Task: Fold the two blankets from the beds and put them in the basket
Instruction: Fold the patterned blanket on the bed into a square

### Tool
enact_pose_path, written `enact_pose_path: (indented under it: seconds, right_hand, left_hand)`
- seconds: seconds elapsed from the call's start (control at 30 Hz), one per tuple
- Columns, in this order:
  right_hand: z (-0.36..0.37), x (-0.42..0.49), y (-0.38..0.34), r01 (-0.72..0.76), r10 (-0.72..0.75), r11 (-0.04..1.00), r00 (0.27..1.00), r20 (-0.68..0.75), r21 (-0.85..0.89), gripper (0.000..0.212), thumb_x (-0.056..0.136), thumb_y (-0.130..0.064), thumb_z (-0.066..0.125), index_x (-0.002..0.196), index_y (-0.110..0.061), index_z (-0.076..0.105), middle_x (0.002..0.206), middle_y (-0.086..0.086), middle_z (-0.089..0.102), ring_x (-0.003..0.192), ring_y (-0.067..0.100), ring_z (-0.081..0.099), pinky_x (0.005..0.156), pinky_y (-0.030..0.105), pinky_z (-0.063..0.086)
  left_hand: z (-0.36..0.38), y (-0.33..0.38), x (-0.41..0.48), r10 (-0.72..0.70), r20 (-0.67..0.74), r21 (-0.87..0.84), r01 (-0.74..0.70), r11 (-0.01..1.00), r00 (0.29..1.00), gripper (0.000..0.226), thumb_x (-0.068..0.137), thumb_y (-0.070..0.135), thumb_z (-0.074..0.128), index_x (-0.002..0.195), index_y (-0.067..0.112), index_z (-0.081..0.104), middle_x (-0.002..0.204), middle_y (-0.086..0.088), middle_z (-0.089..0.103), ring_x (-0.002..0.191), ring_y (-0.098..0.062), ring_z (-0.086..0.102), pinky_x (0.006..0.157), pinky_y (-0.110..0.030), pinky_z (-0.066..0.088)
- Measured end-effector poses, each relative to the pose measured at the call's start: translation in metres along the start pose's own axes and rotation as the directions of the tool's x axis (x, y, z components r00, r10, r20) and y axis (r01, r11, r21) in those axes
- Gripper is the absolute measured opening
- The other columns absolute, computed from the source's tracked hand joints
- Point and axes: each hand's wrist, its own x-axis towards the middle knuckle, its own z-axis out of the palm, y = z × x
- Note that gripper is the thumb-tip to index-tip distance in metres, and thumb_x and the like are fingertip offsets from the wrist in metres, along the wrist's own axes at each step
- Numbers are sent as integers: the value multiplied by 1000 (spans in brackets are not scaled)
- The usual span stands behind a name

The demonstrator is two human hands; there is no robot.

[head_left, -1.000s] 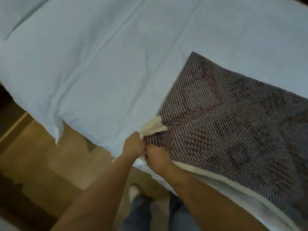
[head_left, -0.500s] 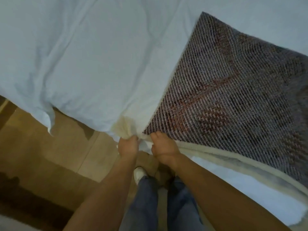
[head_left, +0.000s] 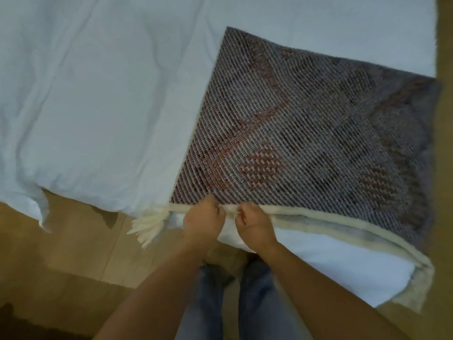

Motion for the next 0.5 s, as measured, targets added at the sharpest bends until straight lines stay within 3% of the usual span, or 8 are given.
enact_pose_path:
  seconds: [0.1,0.2,0.27,0.37,0.43,0.5]
  right_hand:
    - [-36,-18,62,-131,132,991,979,-159,15,13,85,-8,54,94,-1,60,97,16,57,88,29,54,74,33,42]
    - [-75,-31,120,-237,222,971,925,-307,-14,18,78,-5,61,96,-2,61,98,17,54,85,29,53,71,28,37]
    - [-100,-42,157,-261,226,964,898,-379,-43,25,69,1,67,93,1,61,92,21,55,79,34,54,69,32,40]
    - [-122,-56,202,-221,153,943,952,-265,-249,33,64,0,70,96,0,63,92,21,60,80,40,57,71,41,47]
    - [-129,-57,221,-167,118,922,980,-158,-349,33,71,-7,68,103,-4,63,99,18,61,87,38,57,75,42,46]
    - [-133,-48,230,-116,64,910,988,-141,-398,31,75,-12,67,105,-6,61,101,15,61,91,36,57,76,40,44]
  left_hand:
    - [26,41,-3,316,28,252,-313,916,948,25,90,30,46,111,17,52,111,-3,56,103,-21,52,86,-32,42]
    - [59,82,-2,478,76,391,-467,793,875,33,90,30,45,122,20,44,120,-2,48,110,-22,44,90,-33,35]
    - [82,111,-4,527,94,430,-512,743,844,43,89,28,46,130,22,37,125,-2,44,112,-23,42,92,-33,33]
    - [107,144,-4,539,109,510,-512,691,835,47,89,24,46,134,21,31,129,-6,40,115,-26,40,92,-36,33]
    - [114,158,-1,540,120,577,-501,645,833,42,89,19,45,129,18,34,127,-8,41,114,-27,41,91,-37,34]
    - [113,167,4,552,111,619,-492,612,826,36,88,17,45,123,17,38,121,-7,44,109,-26,43,88,-37,36]
